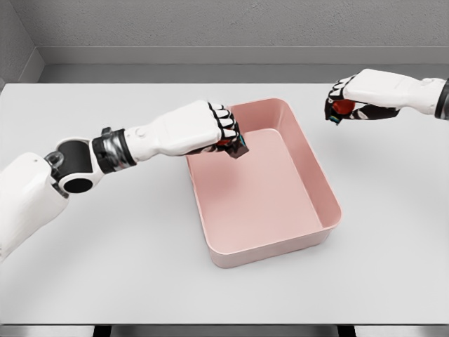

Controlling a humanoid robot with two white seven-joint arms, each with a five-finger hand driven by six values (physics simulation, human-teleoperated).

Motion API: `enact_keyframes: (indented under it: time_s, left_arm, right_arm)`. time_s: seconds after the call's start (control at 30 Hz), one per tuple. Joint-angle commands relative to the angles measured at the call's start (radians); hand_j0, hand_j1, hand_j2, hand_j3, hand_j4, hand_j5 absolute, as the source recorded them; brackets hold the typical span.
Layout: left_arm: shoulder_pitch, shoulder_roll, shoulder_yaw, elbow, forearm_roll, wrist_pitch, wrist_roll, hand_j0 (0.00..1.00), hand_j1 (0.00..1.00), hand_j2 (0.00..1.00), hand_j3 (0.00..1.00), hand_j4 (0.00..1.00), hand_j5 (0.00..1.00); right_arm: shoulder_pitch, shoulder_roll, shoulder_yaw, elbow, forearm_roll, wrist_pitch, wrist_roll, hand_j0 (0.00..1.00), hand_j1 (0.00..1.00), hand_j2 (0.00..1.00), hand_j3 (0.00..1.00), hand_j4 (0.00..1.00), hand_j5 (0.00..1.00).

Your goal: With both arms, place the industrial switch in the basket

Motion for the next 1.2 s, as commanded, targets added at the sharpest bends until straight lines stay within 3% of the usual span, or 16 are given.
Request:
enact_keyframes:
  time_s: [0.0, 0.13, 0.33, 0.4, 0.43, 0.47, 0.5, 0.9, 0.97, 1.03, 1.17]
  left_arm:
    - [0.0, -0.002, 0.0, 0.005, 0.007, 0.0, -0.007, 0.39, 0.39, 0.39, 0.39, 0.39, 0.39]
    - [0.008, -0.002, -0.029, 0.049, 0.005, 0.0, -0.011, 0.39, 0.39, 0.39, 0.39, 0.39, 0.39]
    - [0.012, -0.006, -0.043, 0.053, 0.005, 0.0, -0.012, 0.4, 0.4, 0.4, 0.4, 0.4, 0.4]
    - [0.011, -0.009, -0.041, 0.049, 0.011, 0.0, -0.009, 0.55, 0.55, 0.55, 0.55, 0.55, 0.55]
    - [0.009, -0.009, -0.041, 0.046, 0.017, 0.0, -0.004, 0.87, 0.87, 0.87, 0.87, 0.87, 0.87]
    - [0.008, -0.009, -0.041, 0.043, 0.019, 0.0, -0.004, 0.98, 0.98, 0.98, 0.98, 0.98, 0.98]
    - [0.008, -0.009, -0.041, 0.043, 0.02, 0.0, -0.004, 1.0, 1.0, 1.0, 1.0, 1.0, 1.0]
    - [0.006, -0.005, -0.031, 0.04, 0.022, 0.0, -0.006, 1.0, 1.0, 1.0, 1.0, 1.0, 1.0]
    - [0.006, 0.009, -0.028, 0.01, 0.034, 0.0, -0.007, 1.0, 1.0, 1.0, 1.0, 1.0, 1.0]
    - [0.008, 0.102, 0.025, -0.064, 0.097, 0.0, -0.009, 1.0, 1.0, 1.0, 1.0, 1.0, 1.0]
    - [0.014, 0.221, 0.032, -0.121, 0.165, 0.0, -0.001, 1.0, 1.0, 1.0, 1.0, 1.0, 1.0]
  right_arm:
    - [0.0, -0.004, 0.0, -0.021, -0.017, 0.002, 0.0, 0.45, 0.45, 0.45, 0.45, 0.45, 0.45]
    - [0.0, -0.004, 0.0, -0.057, -0.032, 0.002, 0.0, 0.45, 0.45, 0.45, 0.45, 0.45, 0.45]
    - [0.003, -0.004, 0.001, -0.097, -0.046, 0.002, 0.0, 0.45, 0.45, 0.45, 0.45, 0.45, 0.45]
    - [0.003, -0.004, 0.003, -0.098, -0.047, 0.002, 0.0, 0.45, 0.45, 0.45, 0.45, 0.45, 0.45]
    - [0.005, -0.004, 0.004, -0.1, -0.049, 0.002, 0.0, 0.45, 0.45, 0.45, 0.45, 0.45, 0.45]
    - [0.005, -0.004, 0.004, -0.104, -0.049, 0.002, 0.0, 0.45, 0.45, 0.45, 0.45, 0.45, 0.45]
    - [0.005, -0.004, 0.004, -0.11, -0.055, 0.002, 0.0, 0.45, 0.45, 0.45, 0.45, 0.45, 0.45]
    - [0.008, -0.004, 0.021, -0.178, -0.066, 0.002, 0.0, 0.45, 0.45, 0.45, 0.45, 0.45, 0.45]
    - [0.008, -0.004, 0.027, -0.189, -0.066, 0.002, 0.0, 0.45, 0.45, 0.45, 0.45, 0.45, 0.45]
    - [0.006, -0.003, 0.032, -0.195, -0.066, 0.002, 0.0, 0.45, 0.45, 0.45, 0.45, 0.45, 0.45]
    - [0.006, 0.005, 0.049, -0.199, -0.066, 0.002, 0.0, 0.45, 0.45, 0.45, 0.45, 0.45, 0.45]
